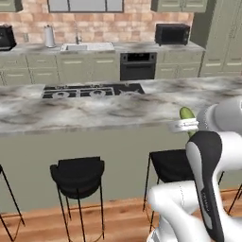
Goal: Place the liquors on the top shelf of the fridge to keep them out of children's reach, and place the cucumber on lower shelves for easy access.
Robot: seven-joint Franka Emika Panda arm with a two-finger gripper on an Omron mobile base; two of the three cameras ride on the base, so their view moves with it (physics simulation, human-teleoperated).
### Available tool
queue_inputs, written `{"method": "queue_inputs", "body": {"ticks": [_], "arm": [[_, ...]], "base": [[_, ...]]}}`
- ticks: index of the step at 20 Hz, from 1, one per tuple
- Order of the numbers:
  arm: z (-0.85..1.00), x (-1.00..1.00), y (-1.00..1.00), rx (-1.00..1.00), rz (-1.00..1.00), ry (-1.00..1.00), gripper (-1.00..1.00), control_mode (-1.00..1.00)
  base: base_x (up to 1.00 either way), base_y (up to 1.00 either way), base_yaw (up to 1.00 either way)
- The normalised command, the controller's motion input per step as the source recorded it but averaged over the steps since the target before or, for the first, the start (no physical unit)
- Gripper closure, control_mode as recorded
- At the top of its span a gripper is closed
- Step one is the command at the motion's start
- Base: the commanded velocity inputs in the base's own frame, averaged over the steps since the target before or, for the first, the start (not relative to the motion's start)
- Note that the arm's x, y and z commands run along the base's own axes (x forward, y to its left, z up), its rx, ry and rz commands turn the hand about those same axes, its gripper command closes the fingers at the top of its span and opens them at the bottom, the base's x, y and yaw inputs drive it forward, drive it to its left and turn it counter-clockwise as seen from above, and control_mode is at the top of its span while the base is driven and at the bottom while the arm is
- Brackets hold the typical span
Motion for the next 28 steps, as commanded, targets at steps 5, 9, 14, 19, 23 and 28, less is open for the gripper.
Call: {"method": "queue_inputs", "body": {"ticks": [5,9,14,19,23,28], "arm": [[0.00,0.00,0.00,0.00,0.00,0.00,1.00,1.00],[0.00,0.00,0.00,0.00,0.00,0.00,1.00,1.00],[0.00,0.00,0.00,0.00,0.00,0.00,1.00,1.00],[0.00,0.00,0.00,0.00,0.00,0.00,1.00,1.00],[0.00,0.00,0.00,0.00,0.00,0.00,1.00,1.00],[0.00,0.00,0.00,0.00,0.00,0.00,1.00,1.00]], "base": [[-0.15,-0.36,-0.82],[0.00,-0.21,-0.91],[0.00,-0.17,-0.92],[0.00,-0.26,-0.88],[0.00,-0.33,-0.87],[0.00,-0.36,-0.75]]}}
